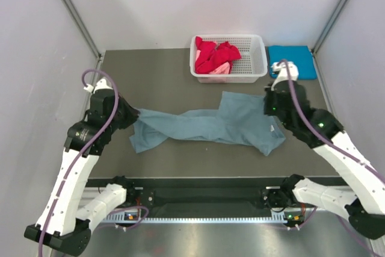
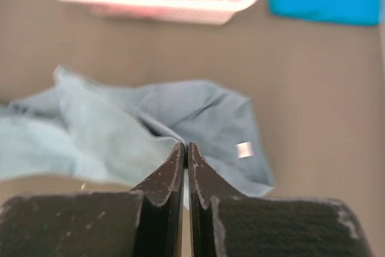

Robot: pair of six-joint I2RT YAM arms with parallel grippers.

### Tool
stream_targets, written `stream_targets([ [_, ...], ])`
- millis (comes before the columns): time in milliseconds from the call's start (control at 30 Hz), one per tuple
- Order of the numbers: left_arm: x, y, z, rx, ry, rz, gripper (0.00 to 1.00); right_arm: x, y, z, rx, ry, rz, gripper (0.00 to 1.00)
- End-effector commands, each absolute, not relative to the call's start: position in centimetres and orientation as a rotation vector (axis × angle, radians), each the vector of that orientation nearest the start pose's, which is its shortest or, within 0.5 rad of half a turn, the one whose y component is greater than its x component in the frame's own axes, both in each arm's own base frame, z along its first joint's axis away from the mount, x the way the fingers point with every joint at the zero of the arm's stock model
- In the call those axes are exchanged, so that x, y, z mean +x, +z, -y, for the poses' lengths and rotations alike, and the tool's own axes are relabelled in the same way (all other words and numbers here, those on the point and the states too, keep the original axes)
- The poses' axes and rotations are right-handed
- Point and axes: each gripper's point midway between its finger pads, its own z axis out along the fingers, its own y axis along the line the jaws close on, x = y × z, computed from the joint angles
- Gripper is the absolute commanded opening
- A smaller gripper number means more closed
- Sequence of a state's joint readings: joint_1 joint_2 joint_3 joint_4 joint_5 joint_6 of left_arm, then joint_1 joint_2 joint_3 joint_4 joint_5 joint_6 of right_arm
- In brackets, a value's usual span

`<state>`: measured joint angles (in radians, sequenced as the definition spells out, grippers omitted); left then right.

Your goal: Fold and stack the t-shirts

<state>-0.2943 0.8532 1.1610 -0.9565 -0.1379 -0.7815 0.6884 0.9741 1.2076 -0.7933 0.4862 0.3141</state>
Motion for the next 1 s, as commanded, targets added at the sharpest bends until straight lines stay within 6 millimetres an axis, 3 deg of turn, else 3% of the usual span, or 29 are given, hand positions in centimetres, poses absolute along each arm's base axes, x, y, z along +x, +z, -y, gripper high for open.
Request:
stream_targets([
  [0, 23.9, 30.0, 6.0, -0.606, -0.357, -2.075, 0.00, 25.6, 32.7, -7.6, -0.057, -0.023, -1.966, 0.00],
  [133, 24.6, 32.9, 5.0, -0.624, -0.327, -1.995, 0.00, 25.4, 35.9, -4.3, 0.047, -0.097, -1.873, 0.00],
  [267, 25.4, 35.8, 4.5, -0.642, -0.322, -1.916, 0.00, 25.7, 39.7, -2.3, 0.157, -0.105, -1.749, 0.00],
  [500, 26.9, 41.8, 4.2, -0.627, -0.354, -1.763, 0.00, 26.9, 49.1, -0.4, 0.254, -0.114, -1.470, 0.00],
  [567, 27.3, 42.6, 4.1, -0.621, -0.340, -1.748, 0.00, 27.1, 51.6, 0.1, 0.275, -0.111, -1.390, 0.00],
  [867, 28.7, 47.9, 4.4, -0.558, -0.379, -1.604, 0.00, 25.4, 62.5, 1.4, 0.265, -0.133, -1.060, 0.00],
  [967, 28.9, 50.1, 4.4, -0.513, -0.377, -1.548, 0.00, 24.6, 64.6, 1.3, 0.248, -0.120, -0.989, 0.00],
])
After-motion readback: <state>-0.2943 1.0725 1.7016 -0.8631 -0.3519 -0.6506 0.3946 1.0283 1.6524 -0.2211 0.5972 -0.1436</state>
